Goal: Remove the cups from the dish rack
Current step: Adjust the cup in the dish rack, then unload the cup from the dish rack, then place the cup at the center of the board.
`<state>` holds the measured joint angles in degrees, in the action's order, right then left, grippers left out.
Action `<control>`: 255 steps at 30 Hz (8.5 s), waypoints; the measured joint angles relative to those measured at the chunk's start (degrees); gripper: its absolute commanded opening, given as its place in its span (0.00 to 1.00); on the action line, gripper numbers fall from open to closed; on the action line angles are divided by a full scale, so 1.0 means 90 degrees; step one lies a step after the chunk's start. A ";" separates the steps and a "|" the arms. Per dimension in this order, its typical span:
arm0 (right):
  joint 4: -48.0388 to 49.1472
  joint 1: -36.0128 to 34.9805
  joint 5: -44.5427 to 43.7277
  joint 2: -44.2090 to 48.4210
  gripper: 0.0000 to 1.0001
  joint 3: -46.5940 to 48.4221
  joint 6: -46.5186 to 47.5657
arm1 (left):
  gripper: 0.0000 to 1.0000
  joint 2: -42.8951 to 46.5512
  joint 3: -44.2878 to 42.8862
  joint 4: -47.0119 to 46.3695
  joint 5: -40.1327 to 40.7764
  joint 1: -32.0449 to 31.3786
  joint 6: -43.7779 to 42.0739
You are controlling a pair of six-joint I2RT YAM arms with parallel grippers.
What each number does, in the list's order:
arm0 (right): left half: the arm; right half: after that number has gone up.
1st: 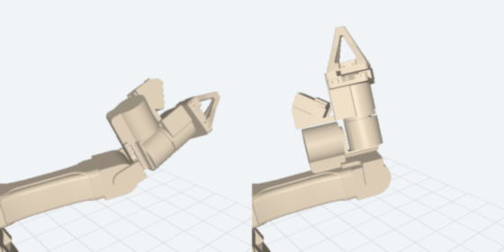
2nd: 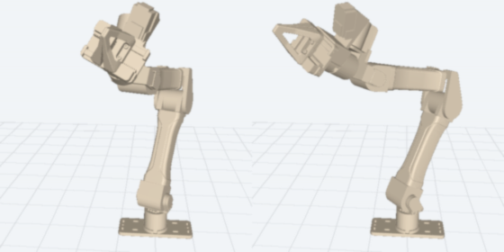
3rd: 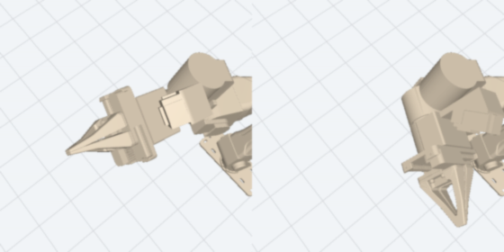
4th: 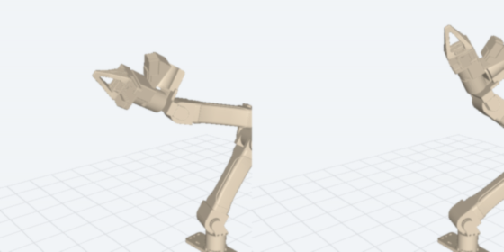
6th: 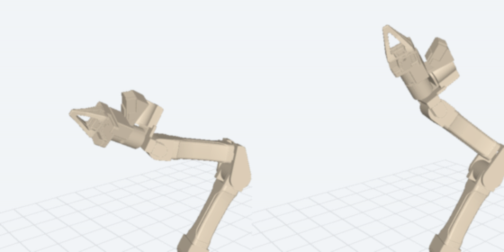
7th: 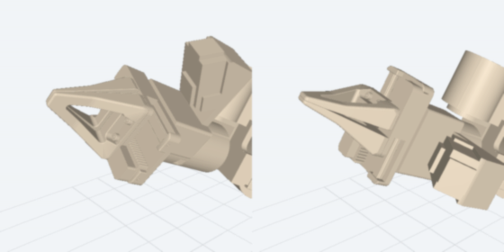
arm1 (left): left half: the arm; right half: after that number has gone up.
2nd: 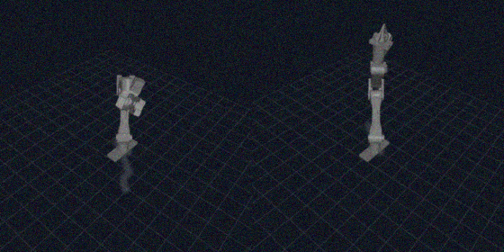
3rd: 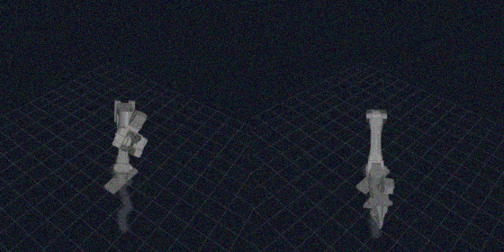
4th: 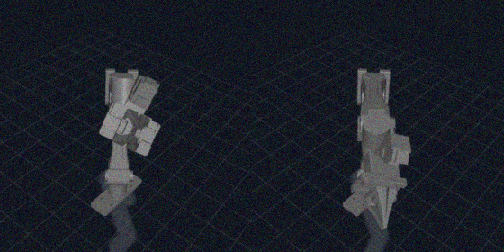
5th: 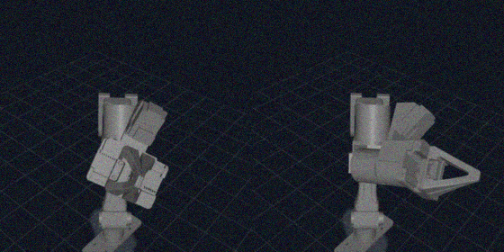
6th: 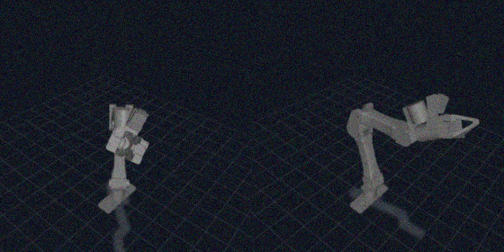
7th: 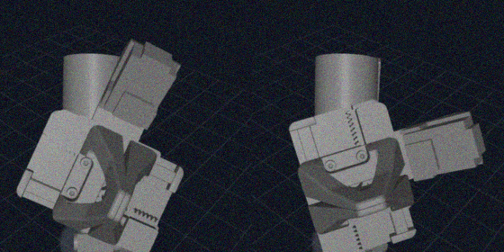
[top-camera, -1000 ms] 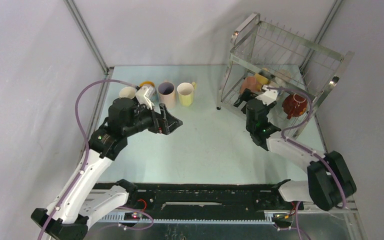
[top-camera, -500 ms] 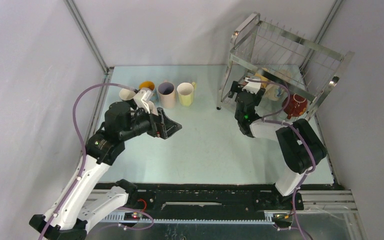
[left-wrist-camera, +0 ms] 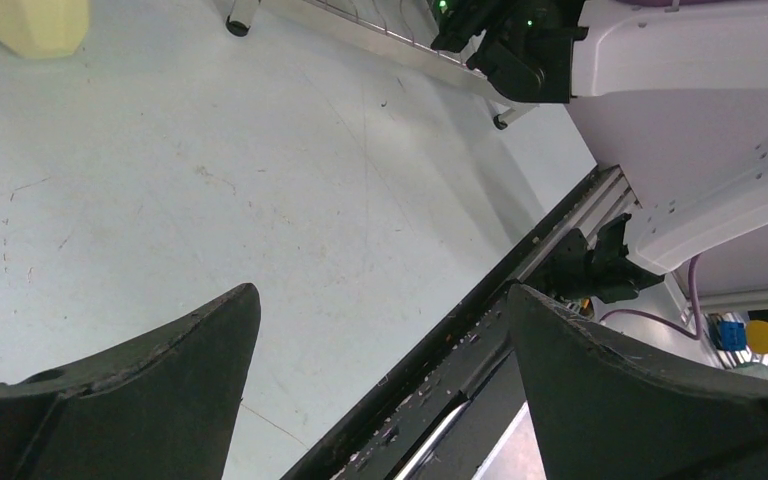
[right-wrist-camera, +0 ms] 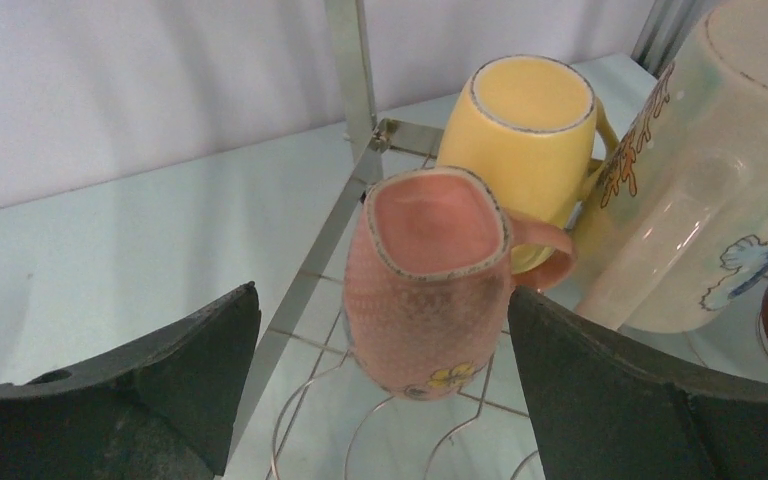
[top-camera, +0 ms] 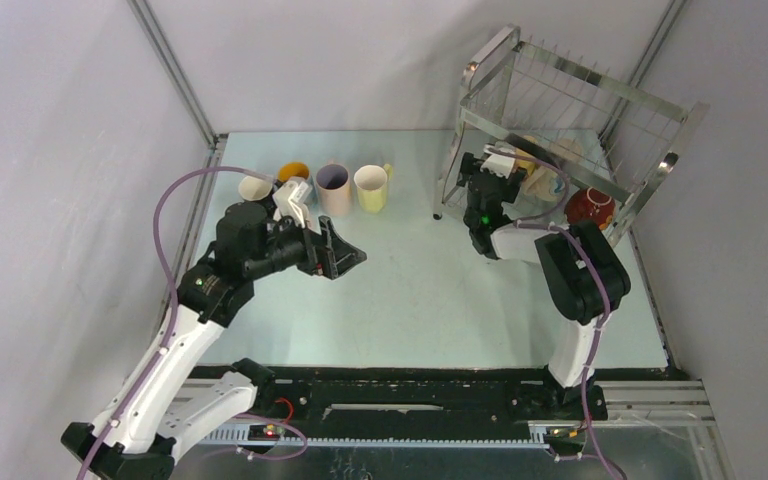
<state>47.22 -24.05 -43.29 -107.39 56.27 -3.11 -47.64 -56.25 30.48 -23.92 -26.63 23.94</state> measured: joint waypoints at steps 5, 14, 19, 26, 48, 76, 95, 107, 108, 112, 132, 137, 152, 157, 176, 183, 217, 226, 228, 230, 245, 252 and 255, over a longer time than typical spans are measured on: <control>-0.0403 0.0163 -0.0046 -0.0168 0.99 0.0362 -0.0216 | 1.00 -0.0083 0.0000 -0.0002 -0.0032 -0.0005 0.0000; -0.1163 0.0352 -0.0228 -0.0644 0.99 0.1241 -0.0661 | 1.00 -0.0340 0.0000 -0.0010 -0.0056 -0.0005 0.0007; -0.1537 0.0437 -0.0284 -0.0748 0.98 0.1411 -0.0787 | 1.00 -0.0389 0.0000 -0.0041 -0.0083 -0.0005 0.0010; -0.1967 0.0580 -0.0255 -0.0869 0.93 0.1673 -0.0882 | 1.00 -0.0435 0.0000 -0.0087 -0.0126 -0.0012 0.0022; -0.1523 0.0121 -0.0347 -0.1020 0.38 0.1732 0.0301 | 1.00 -0.0454 0.0000 -0.0097 -0.0202 -0.0029 0.0070; -0.2577 -0.0277 -0.0483 0.0367 0.40 0.0398 -0.1382 | 1.00 -0.0328 0.0097 -0.0323 -0.0221 -0.0136 0.0177; -0.2832 -0.0282 -0.0466 0.0493 0.97 0.0325 -0.1836 | 1.00 -0.0277 0.0131 -0.0330 -0.0226 -0.0153 0.0180; -0.2897 -0.0117 -0.0430 0.0240 0.97 0.0767 -0.1783 | 1.00 -0.0294 0.0129 -0.0328 -0.0228 -0.0153 0.0180; -0.2905 -0.0104 -0.0420 0.0204 0.97 0.0792 -0.1783 | 1.00 -0.0294 0.0129 -0.0328 -0.0233 -0.0158 0.0182; -0.2987 -0.0046 -0.0369 0.0090 0.93 0.0828 -0.1783 | 1.00 -0.0304 0.0129 -0.0328 -0.0253 -0.0170 0.0185; -0.2994 -0.0313 -0.0595 0.0036 0.15 0.0816 -0.1088 | 1.00 -0.0347 0.0129 -0.0330 -0.0253 -0.0187 0.0238; -0.2747 -0.0459 -0.0682 0.0136 0.12 0.0597 -0.1054 | 1.00 -0.0347 0.0129 -0.0330 -0.0255 -0.0194 0.0240; -0.2635 -0.0673 -0.0695 0.0814 0.09 -0.0061 -0.1015 | 1.00 -0.0345 0.0129 -0.0330 -0.0253 -0.0253 0.0340; -0.2533 -0.0733 -0.0780 0.0998 0.08 -0.0143 -0.1015 | 1.00 -0.0345 0.0129 -0.0333 -0.0250 -0.0267 0.0342; -0.3092 -0.0993 -0.0503 0.2358 0.03 -0.0442 -0.1671 | 1.00 -0.0435 0.0134 -0.0763 0.0051 -0.0277 0.0707; -0.4044 -0.1197 0.0087 0.3223 0.01 -0.0554 -0.2443 | 1.00 -0.0580 0.0440 -0.1435 0.0129 -0.0277 0.1190; -0.4541 -0.1914 0.3507 0.4872 0.00 -0.0556 -0.5557 | 0.86 -0.1350 0.1462 -0.5127 -0.0845 -0.0138 0.4347; -0.3912 -0.1938 0.3900 0.4694 0.00 -0.0556 -0.5724 | 0.77 -0.1530 0.1838 -0.6484 -0.1137 -0.0078 0.5826; -0.3786 -0.1940 0.4017 0.4624 0.00 -0.0556 -0.5761 | 0.73 -0.1574 0.1870 -0.6878 -0.1183 -0.0073 0.6176; -0.3718 -0.1950 0.4095 0.4575 0.00 -0.0556 -0.5819 | 0.68 -0.1622 0.1899 -0.7244 -0.1209 -0.0068 0.6479; -0.3028 -0.2055 0.4466 0.4405 0.00 -0.0556 -0.6351 | 0.42 -0.2276 0.2208 -0.9636 -0.1202 -0.0053 0.8485; -0.2764 -0.2171 0.4452 0.4405 0.00 -0.0556 -0.6467 | 0.18 -0.2280 0.2208 -0.9748 -0.1217 -0.0056 0.8638; -0.2686 -0.2227 0.4396 0.4405 0.01 -0.0556 -0.6484 | 0.01 -0.2280 0.2208 -0.9763 -0.1224 -0.0056 0.8675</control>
<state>23.05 -44.10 -3.73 -67.75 51.27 -61.47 -68.16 -36.38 -57.39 -34.94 -27.14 102.02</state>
